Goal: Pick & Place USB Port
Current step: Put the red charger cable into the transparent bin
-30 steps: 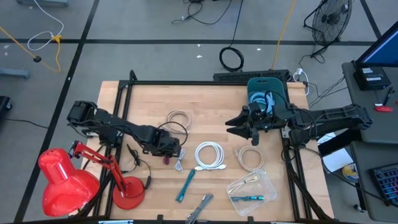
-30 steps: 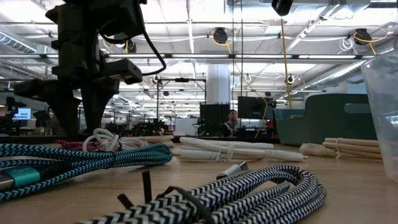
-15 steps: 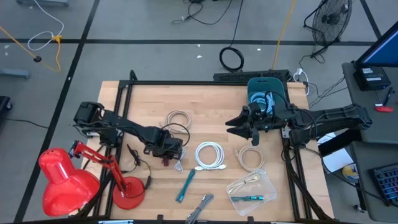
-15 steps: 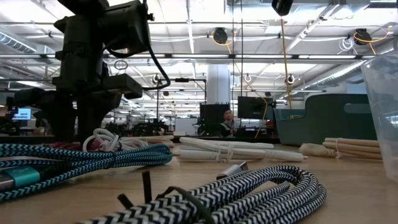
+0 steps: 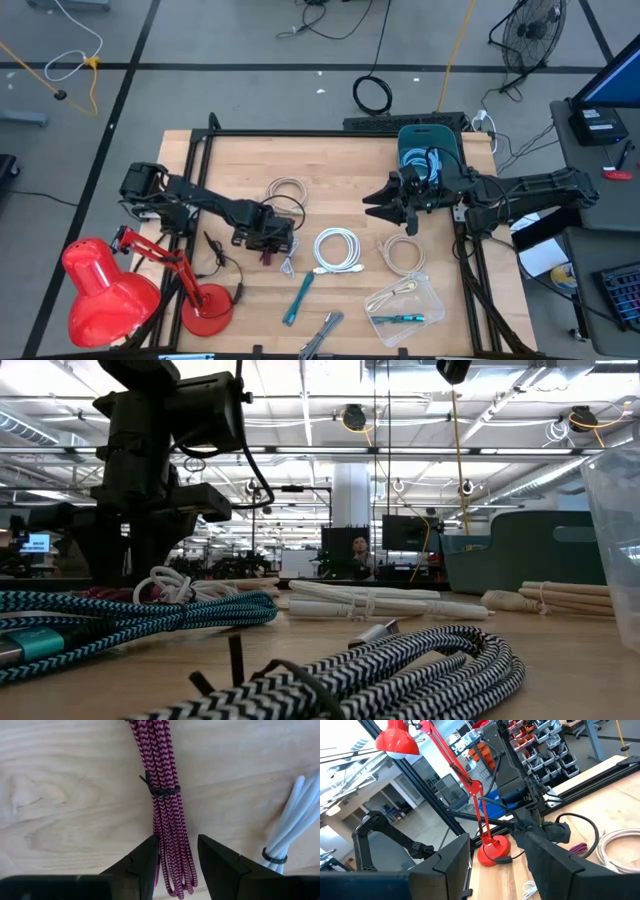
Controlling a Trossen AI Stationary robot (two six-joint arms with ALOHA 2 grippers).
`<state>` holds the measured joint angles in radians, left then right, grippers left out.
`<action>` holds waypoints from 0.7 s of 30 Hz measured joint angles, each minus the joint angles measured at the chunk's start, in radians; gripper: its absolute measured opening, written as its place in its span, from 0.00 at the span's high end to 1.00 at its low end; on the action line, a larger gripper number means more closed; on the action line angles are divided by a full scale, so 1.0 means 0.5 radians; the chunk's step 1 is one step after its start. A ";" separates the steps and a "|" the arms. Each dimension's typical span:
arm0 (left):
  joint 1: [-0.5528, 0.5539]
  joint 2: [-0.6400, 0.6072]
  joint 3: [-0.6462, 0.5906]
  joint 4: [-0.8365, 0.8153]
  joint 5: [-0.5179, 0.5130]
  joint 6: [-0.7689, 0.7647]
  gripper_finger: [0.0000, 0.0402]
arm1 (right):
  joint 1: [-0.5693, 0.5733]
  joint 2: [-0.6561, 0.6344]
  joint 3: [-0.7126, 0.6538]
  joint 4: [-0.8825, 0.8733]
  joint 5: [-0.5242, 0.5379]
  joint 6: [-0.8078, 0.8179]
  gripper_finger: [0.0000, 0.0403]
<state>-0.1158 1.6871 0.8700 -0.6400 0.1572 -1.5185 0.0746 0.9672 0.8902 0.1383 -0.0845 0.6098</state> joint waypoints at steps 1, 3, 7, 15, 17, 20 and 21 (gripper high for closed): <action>0.007 0.001 0.000 -0.002 0.000 0.000 0.64 | -0.001 0.000 0.000 0.000 0.000 0.000 0.55; 0.020 0.001 0.000 -0.009 0.000 0.008 0.66 | -0.001 0.000 0.000 0.000 -0.017 0.000 0.55; 0.032 0.002 -0.003 -0.031 0.003 0.045 0.78 | 0.000 0.001 0.000 0.014 -0.051 0.000 0.55; 0.033 0.002 -0.002 -0.002 0.003 0.082 0.95 | 0.000 0.001 0.000 0.014 -0.051 0.001 0.55; 0.033 -0.002 0.011 0.009 -0.002 0.085 0.94 | 0.000 0.001 0.000 0.014 -0.051 0.014 0.55; 0.017 -0.039 0.047 -0.022 -0.074 0.086 0.97 | 0.000 0.001 0.000 0.013 -0.052 0.036 0.55; 0.009 -0.059 0.058 -0.039 -0.123 0.085 0.98 | 0.000 0.001 0.000 0.013 -0.052 0.047 0.55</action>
<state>-0.1112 1.6577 0.8991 -0.6595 0.0957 -1.4757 0.0746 0.9676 0.8902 0.1448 -0.1104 0.6332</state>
